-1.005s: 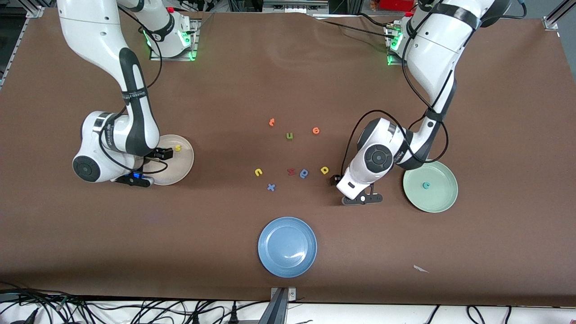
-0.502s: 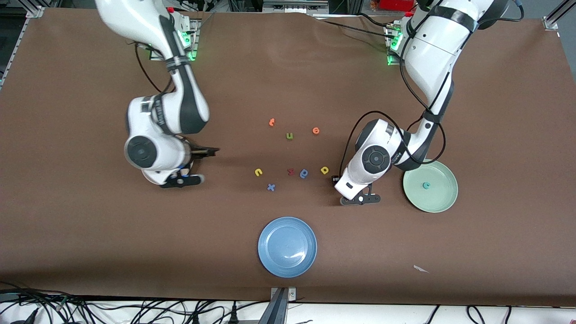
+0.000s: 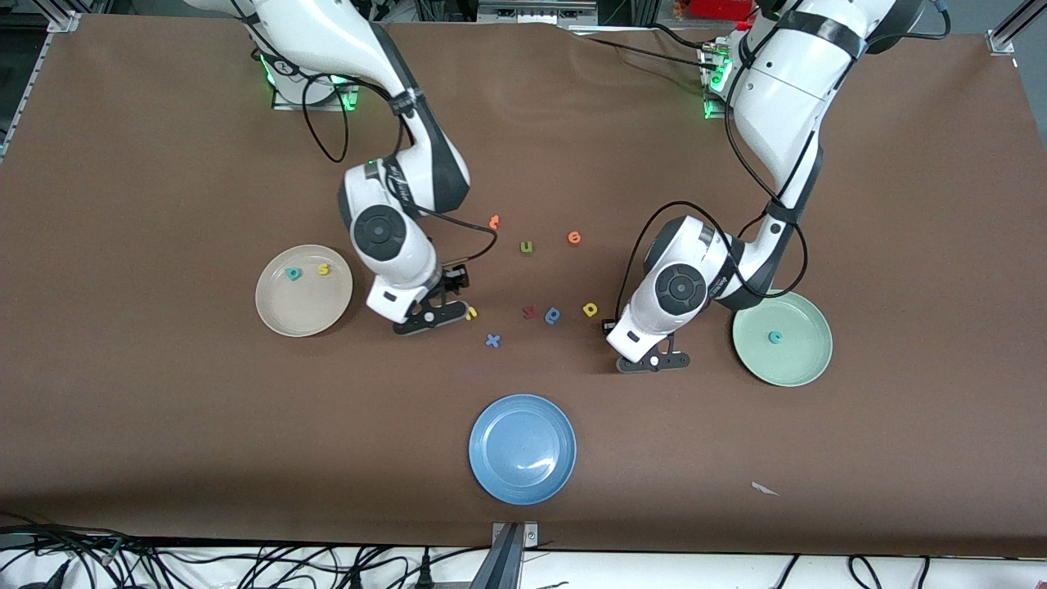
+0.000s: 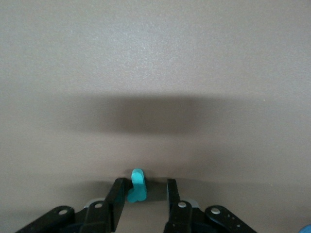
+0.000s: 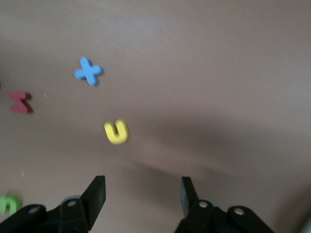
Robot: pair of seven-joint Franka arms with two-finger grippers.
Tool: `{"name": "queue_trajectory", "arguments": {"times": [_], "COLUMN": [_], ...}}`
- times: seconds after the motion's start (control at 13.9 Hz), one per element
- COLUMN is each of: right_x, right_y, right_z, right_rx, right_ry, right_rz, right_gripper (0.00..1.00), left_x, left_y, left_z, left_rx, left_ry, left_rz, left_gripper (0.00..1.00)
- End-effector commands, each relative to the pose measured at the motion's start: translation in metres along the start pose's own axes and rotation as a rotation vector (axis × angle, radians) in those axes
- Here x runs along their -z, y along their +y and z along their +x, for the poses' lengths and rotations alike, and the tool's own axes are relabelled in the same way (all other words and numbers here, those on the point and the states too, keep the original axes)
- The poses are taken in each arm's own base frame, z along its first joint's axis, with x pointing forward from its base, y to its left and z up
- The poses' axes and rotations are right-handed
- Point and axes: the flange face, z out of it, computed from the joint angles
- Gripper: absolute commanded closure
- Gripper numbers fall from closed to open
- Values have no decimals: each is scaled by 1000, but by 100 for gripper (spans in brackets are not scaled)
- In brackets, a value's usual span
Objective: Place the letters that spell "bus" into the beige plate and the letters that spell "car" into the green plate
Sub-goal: 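Grasp the yellow u with the right gripper while the left gripper lifts j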
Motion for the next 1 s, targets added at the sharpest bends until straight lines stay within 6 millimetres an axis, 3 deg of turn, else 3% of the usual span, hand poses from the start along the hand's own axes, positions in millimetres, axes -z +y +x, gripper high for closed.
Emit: {"name": "queue_trajectory", "arguments": {"times": [0.0,0.22,0.5,0.79,0.93], "right_x": [-28,-41,-55,-61,-61], "right_y": [-11,-13,-29,-31,-32], "right_z": [4,5,3,-1,0], "right_rx": [-31,-25,-5,-10,-4], "right_ry": [57,81,115,105,106], "right_rz": [3,-7,8,4,4], "right_gripper": [35,35,36,38,66], "left_x": [0,-2,-4,1,9], "left_y": [2,1,1,-2,-4], "left_z": [4,3,2,5,8], "left_rx": [-3,-3,-4,1,1], "left_ry": [9,7,4,6,12], "left_rz": [15,18,22,19,17], "left_gripper": [66,77,91,95,96]}}
